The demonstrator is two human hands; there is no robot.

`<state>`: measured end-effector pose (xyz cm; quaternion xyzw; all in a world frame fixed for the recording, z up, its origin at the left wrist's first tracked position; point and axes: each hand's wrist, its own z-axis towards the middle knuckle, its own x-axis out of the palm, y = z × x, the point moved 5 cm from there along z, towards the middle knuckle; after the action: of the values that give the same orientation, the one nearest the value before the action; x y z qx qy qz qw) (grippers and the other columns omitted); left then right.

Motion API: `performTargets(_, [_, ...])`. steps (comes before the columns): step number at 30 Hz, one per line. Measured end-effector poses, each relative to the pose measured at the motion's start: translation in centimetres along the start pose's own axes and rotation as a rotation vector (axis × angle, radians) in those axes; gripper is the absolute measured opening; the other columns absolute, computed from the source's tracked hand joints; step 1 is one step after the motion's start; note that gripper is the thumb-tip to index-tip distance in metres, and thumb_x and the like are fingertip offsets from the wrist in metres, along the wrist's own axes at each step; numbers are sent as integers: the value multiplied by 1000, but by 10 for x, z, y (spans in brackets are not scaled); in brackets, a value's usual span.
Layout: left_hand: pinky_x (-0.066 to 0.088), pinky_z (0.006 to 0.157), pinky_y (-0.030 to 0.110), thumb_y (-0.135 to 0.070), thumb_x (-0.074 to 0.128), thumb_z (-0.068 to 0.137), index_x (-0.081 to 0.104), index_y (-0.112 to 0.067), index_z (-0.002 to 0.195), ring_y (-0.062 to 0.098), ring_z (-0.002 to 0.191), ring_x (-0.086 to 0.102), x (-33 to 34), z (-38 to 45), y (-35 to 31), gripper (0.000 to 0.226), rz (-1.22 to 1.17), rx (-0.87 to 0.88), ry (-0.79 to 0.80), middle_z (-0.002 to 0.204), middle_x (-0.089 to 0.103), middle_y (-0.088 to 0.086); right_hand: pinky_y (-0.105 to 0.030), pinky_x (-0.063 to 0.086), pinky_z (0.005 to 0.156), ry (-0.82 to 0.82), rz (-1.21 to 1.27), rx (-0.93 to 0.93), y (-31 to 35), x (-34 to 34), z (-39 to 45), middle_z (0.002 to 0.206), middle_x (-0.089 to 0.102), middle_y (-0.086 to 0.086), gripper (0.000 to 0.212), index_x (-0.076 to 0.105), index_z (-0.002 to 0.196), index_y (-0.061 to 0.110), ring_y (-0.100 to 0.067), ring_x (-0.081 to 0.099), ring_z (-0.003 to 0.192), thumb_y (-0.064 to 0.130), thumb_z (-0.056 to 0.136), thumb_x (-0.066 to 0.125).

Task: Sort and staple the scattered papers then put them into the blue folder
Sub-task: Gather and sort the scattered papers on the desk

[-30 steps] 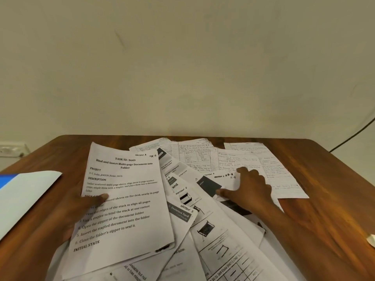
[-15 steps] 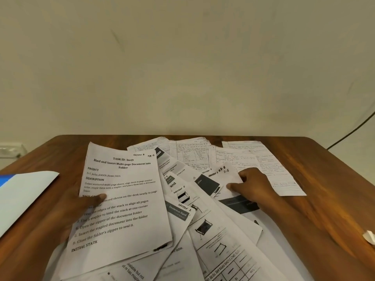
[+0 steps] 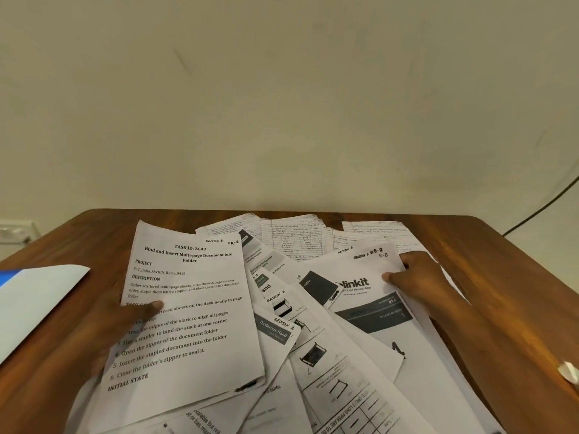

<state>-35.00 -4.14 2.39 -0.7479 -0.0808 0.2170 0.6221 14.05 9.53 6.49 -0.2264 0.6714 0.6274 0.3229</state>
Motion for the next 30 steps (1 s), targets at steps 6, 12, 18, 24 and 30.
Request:
performTargets(6, [61,56,31,4,74,90,68,-14,113,20,71,79,1,3,-2,30,-16,29,-19,94,79,17,-39,47,92,-28,23,55,-2,-18,0,147,58,-15,49,58,143,8,-37,59,124,15,96,72])
performTargets(12, [60,72,41,-1,78,88,68,-13,121,33,80,79,2,7,2,37,-14,26,5,94,81,10,-43,48,93,-15,136,128,-6,-25,3,142,60,-16,52,55,144,8,-38,60,118,11,95,73])
performTargets(18, [61,74,43,2,74,90,71,-14,115,37,86,79,3,10,2,30,-20,66,26,96,81,12,-41,46,81,-9,232,129,-9,-30,3,110,64,-10,40,60,135,3,-21,57,78,0,95,68])
performTargets(24, [61,68,41,1,75,89,68,-9,121,35,81,79,1,12,6,34,-32,63,36,97,81,15,-35,47,65,22,375,121,-8,-34,1,109,62,-11,28,58,115,12,-21,58,75,-7,95,65])
performTargets(30, [63,63,41,1,75,89,70,-11,114,41,85,78,-1,22,15,28,-50,53,53,98,80,18,-38,51,73,12,492,89,-10,-37,2,107,65,-16,23,63,108,5,-29,62,79,-13,94,61])
